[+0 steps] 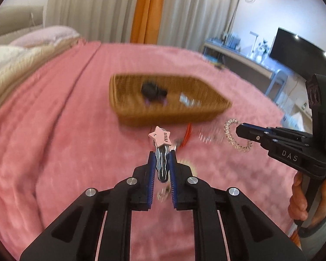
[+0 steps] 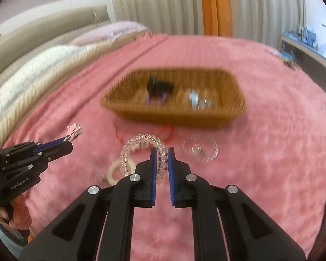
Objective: Organize jewelry
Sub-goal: 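Carry the star clip and beaded bracelet into the basket and release both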
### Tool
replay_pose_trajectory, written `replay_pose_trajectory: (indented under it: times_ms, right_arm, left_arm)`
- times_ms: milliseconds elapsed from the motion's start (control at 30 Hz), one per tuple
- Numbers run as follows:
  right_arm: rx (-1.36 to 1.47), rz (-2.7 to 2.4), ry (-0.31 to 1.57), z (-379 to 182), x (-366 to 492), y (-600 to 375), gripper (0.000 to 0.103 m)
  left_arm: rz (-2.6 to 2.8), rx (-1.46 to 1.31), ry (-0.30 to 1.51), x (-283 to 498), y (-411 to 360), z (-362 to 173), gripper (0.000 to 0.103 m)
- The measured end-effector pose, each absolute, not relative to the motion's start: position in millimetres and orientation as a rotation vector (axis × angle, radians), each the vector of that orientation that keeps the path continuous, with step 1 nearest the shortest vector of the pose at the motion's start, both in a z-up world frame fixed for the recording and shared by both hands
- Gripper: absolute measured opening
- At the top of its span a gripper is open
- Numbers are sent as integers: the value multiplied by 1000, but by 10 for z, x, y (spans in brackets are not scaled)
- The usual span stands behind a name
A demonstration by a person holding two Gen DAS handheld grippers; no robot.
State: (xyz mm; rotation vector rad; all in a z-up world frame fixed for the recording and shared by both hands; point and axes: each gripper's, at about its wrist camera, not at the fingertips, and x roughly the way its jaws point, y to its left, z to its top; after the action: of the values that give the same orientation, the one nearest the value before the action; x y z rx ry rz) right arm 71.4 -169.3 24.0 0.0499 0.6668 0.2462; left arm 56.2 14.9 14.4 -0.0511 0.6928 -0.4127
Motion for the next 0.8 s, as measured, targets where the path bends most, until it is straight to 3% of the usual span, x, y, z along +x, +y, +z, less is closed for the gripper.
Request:
replay_pose_trajectory:
  times_ms: [333, 800]
  right_arm:
    - [58, 168, 591, 688, 1434, -1896, 8]
    - [122, 117, 823, 10, 2657, -2060, 8]
  left_arm:
    - [-424, -82, 617, 1262, -80, 567, 11]
    - [-394, -69, 783, 2198, -453, 9, 11]
